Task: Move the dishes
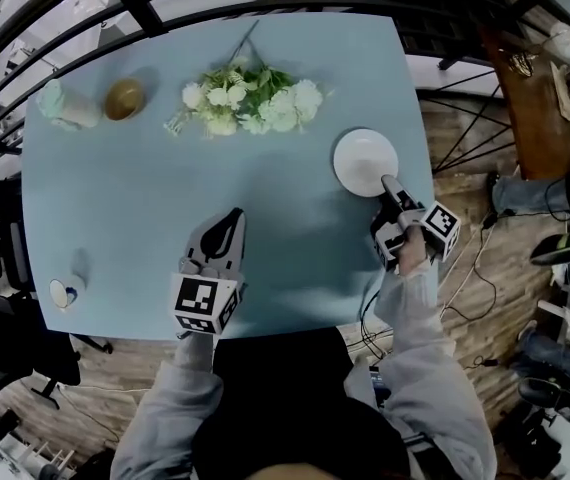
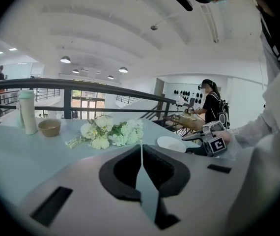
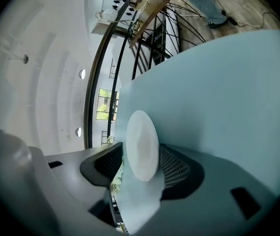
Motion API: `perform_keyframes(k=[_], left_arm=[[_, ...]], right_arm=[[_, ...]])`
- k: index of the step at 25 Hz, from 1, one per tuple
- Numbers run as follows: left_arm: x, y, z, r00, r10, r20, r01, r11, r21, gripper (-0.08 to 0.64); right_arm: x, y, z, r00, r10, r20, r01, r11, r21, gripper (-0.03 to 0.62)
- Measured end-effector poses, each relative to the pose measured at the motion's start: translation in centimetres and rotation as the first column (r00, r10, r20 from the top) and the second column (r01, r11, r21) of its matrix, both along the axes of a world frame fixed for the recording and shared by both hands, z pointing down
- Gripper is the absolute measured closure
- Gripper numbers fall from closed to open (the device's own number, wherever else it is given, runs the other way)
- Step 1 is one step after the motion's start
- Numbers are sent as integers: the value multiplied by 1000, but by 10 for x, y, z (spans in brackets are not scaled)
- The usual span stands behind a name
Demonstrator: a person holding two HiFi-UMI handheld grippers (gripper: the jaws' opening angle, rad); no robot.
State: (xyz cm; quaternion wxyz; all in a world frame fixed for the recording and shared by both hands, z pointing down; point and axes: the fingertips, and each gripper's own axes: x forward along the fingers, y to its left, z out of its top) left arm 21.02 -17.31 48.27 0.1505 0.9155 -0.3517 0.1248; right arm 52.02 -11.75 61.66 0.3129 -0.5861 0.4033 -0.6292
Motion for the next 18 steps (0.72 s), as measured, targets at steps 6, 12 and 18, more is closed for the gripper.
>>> perform_keyframes(k=[6,12,18], left_arm=[[1,-1,-1,1000,-15,13,14,1000,6,535],[-6,-1,3,999,-38,25,38,999,3,535],[-11,6,3,998,-56,22,56,998,2,535]], right_arm=[[2,2,16,1000,6,-7,-6,996,-83,540],[2,1,16,999,35,15,-35,999,-7,566],[5,3,3,998,57,9,-57,991,117,575]])
